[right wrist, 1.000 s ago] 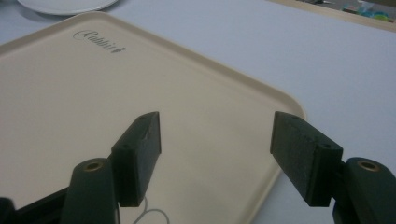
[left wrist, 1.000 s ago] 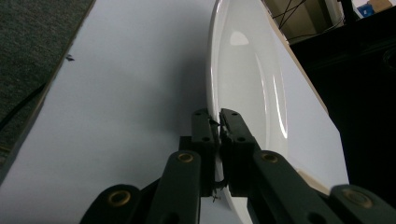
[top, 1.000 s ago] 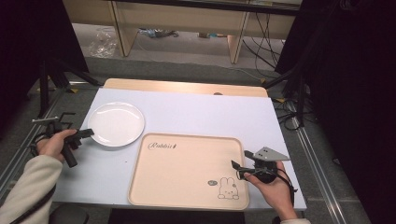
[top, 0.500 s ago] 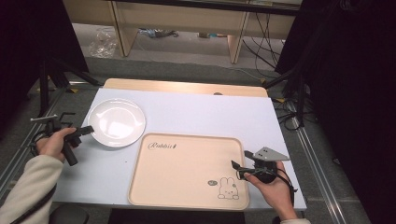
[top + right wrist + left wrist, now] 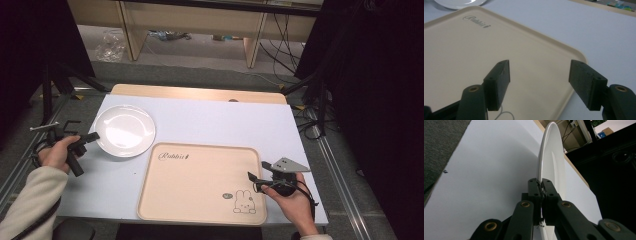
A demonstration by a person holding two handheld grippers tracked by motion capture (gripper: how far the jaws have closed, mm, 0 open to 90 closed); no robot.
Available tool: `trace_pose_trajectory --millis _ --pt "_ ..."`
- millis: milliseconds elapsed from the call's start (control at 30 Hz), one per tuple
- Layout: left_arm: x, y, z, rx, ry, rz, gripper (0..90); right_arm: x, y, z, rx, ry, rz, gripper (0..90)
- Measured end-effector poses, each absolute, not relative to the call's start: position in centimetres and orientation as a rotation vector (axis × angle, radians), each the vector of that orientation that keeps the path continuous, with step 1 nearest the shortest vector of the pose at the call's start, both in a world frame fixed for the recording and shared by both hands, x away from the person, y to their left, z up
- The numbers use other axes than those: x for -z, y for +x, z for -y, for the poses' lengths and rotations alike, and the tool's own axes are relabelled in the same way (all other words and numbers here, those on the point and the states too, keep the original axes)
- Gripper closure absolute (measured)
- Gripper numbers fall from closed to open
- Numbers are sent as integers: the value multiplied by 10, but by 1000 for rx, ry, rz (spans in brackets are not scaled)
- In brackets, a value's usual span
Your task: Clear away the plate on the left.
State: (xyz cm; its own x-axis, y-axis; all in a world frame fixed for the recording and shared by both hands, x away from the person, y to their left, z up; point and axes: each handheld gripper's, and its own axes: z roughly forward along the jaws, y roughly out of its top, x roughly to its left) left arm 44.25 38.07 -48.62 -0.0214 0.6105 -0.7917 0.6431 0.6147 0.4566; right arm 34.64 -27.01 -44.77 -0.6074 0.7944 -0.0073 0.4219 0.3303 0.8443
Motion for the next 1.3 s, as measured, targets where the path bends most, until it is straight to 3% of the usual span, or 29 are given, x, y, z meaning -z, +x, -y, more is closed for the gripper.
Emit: trace_pose_trajectory --millis 567,700,1300 --pt "485 438 -388 40 912 -1667 869 448 346 270 -1196 1073 -2178 341" --pt "476 436 -388 -6 931 -1681 867 448 346 270 -1196 1073 -2178 341" --pt "463 434 -377 1 964 -1612 867 448 346 270 -1196 1073 -2183 341"
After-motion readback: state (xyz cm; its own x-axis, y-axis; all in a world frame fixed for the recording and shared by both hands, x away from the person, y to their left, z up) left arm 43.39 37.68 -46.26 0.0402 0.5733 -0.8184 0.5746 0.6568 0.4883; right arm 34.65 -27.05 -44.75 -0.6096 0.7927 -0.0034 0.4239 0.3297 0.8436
